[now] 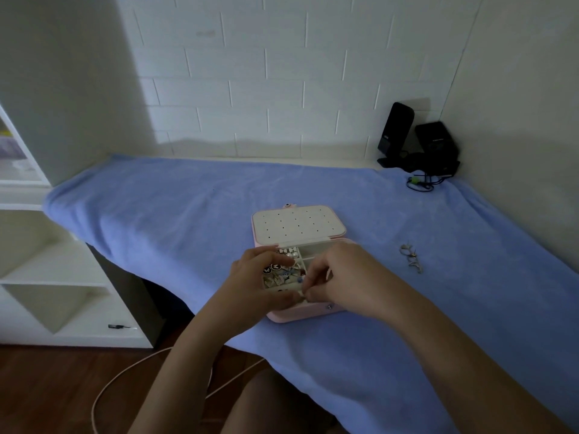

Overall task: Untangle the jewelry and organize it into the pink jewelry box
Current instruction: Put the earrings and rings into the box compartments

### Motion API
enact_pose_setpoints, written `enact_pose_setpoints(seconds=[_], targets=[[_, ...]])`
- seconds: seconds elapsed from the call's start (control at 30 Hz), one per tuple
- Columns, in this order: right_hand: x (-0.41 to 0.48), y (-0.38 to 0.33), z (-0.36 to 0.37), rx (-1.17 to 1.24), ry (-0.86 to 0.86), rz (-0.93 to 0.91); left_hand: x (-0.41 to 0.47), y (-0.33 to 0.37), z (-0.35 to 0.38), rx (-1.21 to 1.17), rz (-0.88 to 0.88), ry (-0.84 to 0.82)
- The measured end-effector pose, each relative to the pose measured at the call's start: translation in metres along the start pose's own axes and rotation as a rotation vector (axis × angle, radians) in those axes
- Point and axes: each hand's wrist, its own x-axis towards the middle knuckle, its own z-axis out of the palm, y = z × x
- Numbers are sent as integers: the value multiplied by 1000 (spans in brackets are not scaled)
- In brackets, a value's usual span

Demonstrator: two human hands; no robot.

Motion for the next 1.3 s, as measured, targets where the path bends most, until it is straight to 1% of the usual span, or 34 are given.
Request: enact_pose_setpoints(seconds=[0.03, 0.1, 0.27, 0.37, 0.5, 0.57, 0.63, 0.7, 0.73, 0.77, 0.83, 0.9, 1.0, 1.1, 1.17, 1.3], targets=[[-2, 0, 1, -39, 23, -50, 0, 1, 0, 1, 1, 0], [-3, 1, 2, -42, 23, -102, 1, 1, 0, 2, -2, -3], [-1, 1, -3, -89, -16, -92, 1, 0, -1, -27, -28, -10], [-1, 1, -2, -64, -35, -77, 2, 2, -1, -8, -25, -1], [-3, 3, -5, -46, -14, -127, 2, 5, -1, 1, -36, -4], [-3, 12, -19, 44, 29, -107, 1, 4, -3, -1, -42, -26], [3, 34, -43, 89, 144, -36, -1, 5, -2, -34, -40, -18], [11, 70, -70, 25, 278, 65, -1, 6, 1, -189, -58, 75], [17, 90, -81, -31, 310, 132, 0, 6, 3, -271, -73, 147], [21, 109, -90, -81, 308, 205, 1, 6, 4, -302, -77, 225], [26, 141, -98, -122, 223, 307, 5, 4, 7, -249, -49, 337], [27, 158, -100, -99, 121, 306, 7, 5, 9, -213, 18, 386], [27, 163, -97, -61, 35, 242, 9, 4, 13, -170, 58, 386], [30, 162, -95, -34, 28, 195, 12, 0, 15, -172, 34, 357], [32, 160, -94, -22, 19, 179, 12, -2, 17, -178, 25, 366], [36, 160, -93, -79, 2, 151, 12, -2, 19, -172, 29, 375]])
